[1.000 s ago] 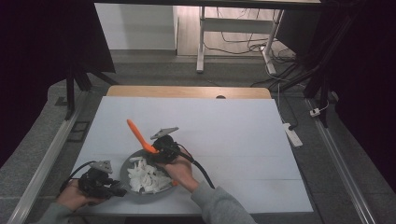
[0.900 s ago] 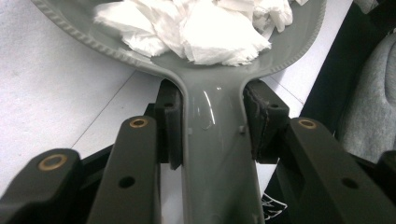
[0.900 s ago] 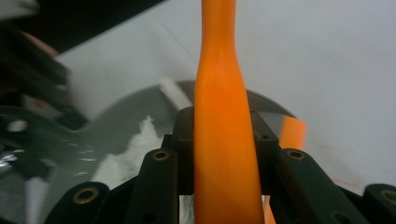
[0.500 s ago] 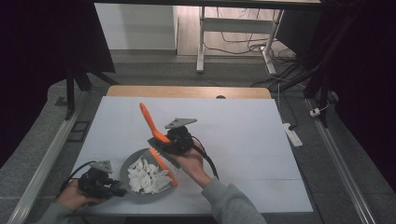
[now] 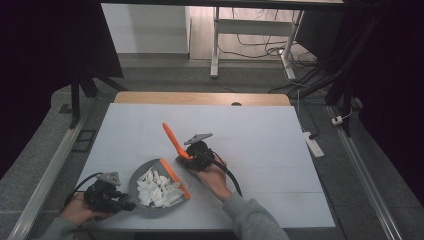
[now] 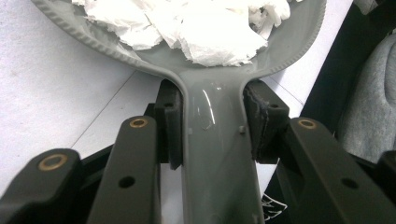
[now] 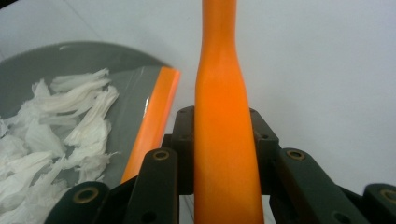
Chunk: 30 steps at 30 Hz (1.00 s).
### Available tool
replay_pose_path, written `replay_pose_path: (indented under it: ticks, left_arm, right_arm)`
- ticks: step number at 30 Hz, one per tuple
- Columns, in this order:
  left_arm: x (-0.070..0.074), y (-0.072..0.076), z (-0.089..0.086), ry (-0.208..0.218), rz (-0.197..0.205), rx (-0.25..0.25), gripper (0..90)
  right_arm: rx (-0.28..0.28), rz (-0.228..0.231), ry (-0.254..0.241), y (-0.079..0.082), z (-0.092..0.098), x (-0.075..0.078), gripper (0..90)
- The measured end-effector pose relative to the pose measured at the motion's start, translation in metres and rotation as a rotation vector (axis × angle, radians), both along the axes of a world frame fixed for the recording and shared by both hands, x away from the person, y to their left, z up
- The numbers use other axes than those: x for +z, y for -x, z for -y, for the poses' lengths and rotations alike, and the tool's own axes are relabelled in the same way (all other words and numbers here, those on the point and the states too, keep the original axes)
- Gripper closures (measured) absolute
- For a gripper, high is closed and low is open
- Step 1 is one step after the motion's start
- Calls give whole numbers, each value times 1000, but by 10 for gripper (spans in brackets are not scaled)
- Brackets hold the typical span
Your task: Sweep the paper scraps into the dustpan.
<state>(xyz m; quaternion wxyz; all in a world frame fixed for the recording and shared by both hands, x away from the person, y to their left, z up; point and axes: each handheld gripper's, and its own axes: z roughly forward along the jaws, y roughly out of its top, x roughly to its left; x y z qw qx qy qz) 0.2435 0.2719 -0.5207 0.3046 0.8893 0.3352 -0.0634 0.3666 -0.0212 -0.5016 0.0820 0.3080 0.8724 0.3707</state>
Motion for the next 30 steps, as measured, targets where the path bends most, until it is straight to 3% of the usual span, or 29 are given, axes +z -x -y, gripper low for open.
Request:
replay_pose_path:
  ticks: [6, 7, 9, 12, 14, 16, 20, 24, 30]
  left_arm:
    - [-1, 0, 1, -1, -3, 2, 613]
    - [-1, 0, 1, 0, -3, 2, 613]
    - [-1, 0, 1, -1, -3, 1, 613]
    - [-1, 0, 1, 2, -2, 2, 612]
    - [-1, 0, 1, 2, -3, 3, 613]
    - [-1, 0, 0, 3, -3, 1, 612]
    - [-1, 0, 0, 3, -4, 1, 612]
    - [-1, 0, 1, 2, -3, 2, 613]
    - [-1, 0, 0, 3, -3, 1, 613]
  right_arm:
    - [71, 15, -4, 21, -31, 0, 701]
    - [90, 13, -24, 24, -35, 2, 701]
    - [122, -45, -87, 29, -42, 7, 701]
    - [162, -37, -131, 35, -47, 17, 701]
    - [141, -30, -164, 32, -41, 25, 701]
    - [108, 7, -171, 26, -31, 33, 701]
    - [41, 38, -187, 12, -8, 43, 701]
    - [-21, 65, -157, -2, 7, 45, 701]
    - [-100, 61, -45, -25, 19, 24, 701]
